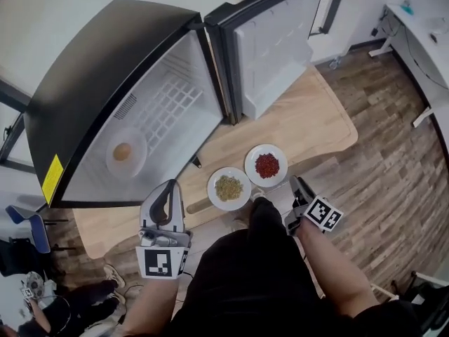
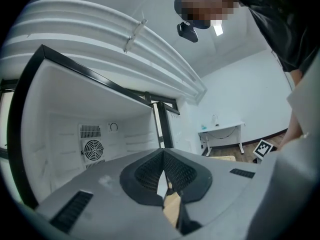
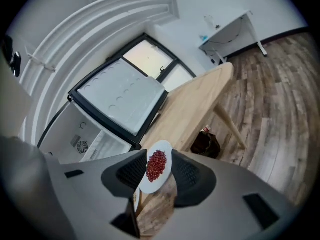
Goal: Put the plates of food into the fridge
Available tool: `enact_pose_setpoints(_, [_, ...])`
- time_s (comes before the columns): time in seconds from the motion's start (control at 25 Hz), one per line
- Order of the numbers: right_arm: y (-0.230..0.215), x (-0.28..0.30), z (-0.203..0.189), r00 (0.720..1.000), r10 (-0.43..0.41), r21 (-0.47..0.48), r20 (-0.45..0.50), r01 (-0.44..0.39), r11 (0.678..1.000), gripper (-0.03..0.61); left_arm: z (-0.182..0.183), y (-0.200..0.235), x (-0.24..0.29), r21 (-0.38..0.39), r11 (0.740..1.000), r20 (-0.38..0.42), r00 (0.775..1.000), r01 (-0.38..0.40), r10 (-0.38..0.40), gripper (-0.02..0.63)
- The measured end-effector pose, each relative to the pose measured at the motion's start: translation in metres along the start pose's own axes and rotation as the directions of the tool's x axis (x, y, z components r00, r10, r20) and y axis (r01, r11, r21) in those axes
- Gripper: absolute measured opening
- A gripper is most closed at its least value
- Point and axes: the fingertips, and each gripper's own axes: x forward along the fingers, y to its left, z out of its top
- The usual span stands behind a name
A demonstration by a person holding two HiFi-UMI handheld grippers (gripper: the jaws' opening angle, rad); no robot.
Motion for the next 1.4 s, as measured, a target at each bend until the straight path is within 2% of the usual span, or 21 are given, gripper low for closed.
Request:
enact_pose_setpoints(0.08, [-0.012, 0.005, -0.007, 1.0, 0.001, 0.051, 0.003, -0.001, 0.999, 0.167, -0.001, -0.002, 0.002, 0.009, 1.0, -0.011, 1.0, 0.006, -0.006, 0.003])
enact_pose_setpoints(0.24, [-0.018, 0.025, -0.02, 0.998, 0.058, 0.108, -0.009, -0.056, 0.993, 0.167, -0.007, -0.003, -0.001, 0.019, 1.0, -0.032, 0.999, 0.0, 0.0, 0.003])
enact_pose_setpoints(0.44, [-0.03, 0.043, -0.038, 0.999, 0.018, 0.139, -0.045, -0.012, 0.99, 0.167, -0.015, -0.002, -0.013, 0.027, 1.0, -0.064, 0.998, -0.005, 0.006, 0.004])
enact_pose_setpoints(0.6, [-0.032, 0.054, -0.045, 0.997, 0.06, 0.214, -0.053, -0.047, 0.976, 0.157, -0.019, 0.006, -0.022, 0.035, 0.999, -0.072, 0.997, -0.031, 0.033, 0.003])
enact_pose_setpoints(0.68, [-0.027, 0.058, -0.045, 0.994, 0.094, 0.218, -0.052, -0.08, 0.973, 0.125, -0.022, 0.007, -0.025, 0.032, 0.999, -0.076, 0.996, -0.036, 0.038, 0.003])
enact_pose_setpoints(0.72, [-0.024, 0.058, -0.044, 0.993, 0.105, 0.211, -0.054, -0.092, 0.973, 0.073, -0.023, 0.008, -0.027, 0.03, 0.999, -0.074, 0.996, -0.037, 0.04, 0.003])
enact_pose_setpoints(0.88, [-0.01, 0.052, -0.036, 0.992, 0.126, 0.213, -0.027, -0.117, 0.97, 0.038, -0.02, 0.011, -0.032, 0.031, 0.998, -0.053, 0.997, -0.054, 0.055, 0.003])
enact_pose_setpoints(1.0, [0.002, 0.042, -0.031, 0.991, 0.135, 0.189, -0.019, -0.129, 0.974, 0.032, -0.018, 0.012, -0.034, 0.022, 0.998, -0.044, 0.997, -0.064, 0.064, 0.003])
enact_pose_setpoints(1.24, [0.018, 0.031, -0.02, 0.987, 0.161, 0.245, 0.005, -0.158, 0.957, 0.032, -0.01, 0.022, -0.041, 0.011, 0.996, -0.025, 0.995, -0.093, 0.094, 0.003])
enact_pose_setpoints(1.4, [0.043, 0.025, -0.009, 0.98, 0.198, 0.234, -0.009, -0.191, 0.953, 0.032, -0.007, 0.031, -0.051, -0.003, 0.991, -0.016, 0.991, -0.133, 0.133, 0.003])
